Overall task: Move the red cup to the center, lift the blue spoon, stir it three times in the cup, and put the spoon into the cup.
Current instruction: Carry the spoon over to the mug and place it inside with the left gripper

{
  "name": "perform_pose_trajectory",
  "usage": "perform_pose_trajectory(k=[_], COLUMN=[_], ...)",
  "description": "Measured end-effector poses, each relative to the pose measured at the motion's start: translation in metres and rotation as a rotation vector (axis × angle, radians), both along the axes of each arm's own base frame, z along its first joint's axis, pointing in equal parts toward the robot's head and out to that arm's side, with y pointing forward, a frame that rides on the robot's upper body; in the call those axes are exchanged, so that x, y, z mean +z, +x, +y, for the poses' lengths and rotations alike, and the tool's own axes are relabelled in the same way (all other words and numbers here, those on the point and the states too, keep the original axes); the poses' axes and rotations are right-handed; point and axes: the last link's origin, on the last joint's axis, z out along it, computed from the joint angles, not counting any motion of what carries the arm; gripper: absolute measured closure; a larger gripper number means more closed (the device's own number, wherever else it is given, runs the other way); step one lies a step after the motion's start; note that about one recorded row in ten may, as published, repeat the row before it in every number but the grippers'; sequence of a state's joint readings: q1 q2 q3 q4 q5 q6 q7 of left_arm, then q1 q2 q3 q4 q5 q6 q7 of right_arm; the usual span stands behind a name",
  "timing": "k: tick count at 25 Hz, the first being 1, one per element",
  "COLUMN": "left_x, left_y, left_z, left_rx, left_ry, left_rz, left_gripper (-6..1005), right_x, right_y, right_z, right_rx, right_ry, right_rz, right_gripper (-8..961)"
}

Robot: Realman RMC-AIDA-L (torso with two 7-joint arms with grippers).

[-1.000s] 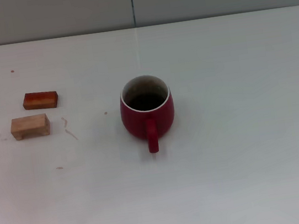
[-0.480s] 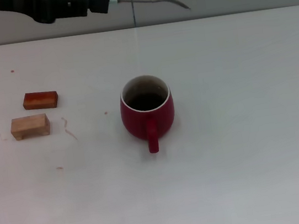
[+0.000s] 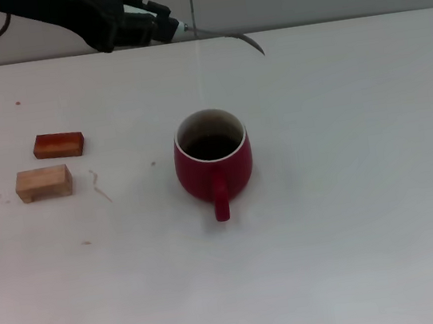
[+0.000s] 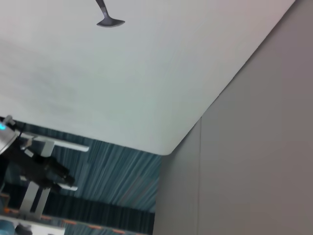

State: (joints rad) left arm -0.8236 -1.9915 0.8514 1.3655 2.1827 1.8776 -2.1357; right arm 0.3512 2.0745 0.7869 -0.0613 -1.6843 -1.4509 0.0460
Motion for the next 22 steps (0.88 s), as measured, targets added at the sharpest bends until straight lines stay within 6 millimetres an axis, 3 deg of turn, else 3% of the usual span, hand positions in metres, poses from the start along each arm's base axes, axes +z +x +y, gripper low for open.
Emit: perform_pose_trajectory(k=[22], left_x=[-0.036], left_y=[0.004], left_z=[-0.006], left_rx=[-0.181], left_ry=[0.011], left_rz=[0.335], left_gripper=[833], right_x=[0.0], right_y=[0.001], right_z=[0.0], right_rx=[-0.006], right_ry=[0.003], right_rz=[0.005], right_gripper=[314])
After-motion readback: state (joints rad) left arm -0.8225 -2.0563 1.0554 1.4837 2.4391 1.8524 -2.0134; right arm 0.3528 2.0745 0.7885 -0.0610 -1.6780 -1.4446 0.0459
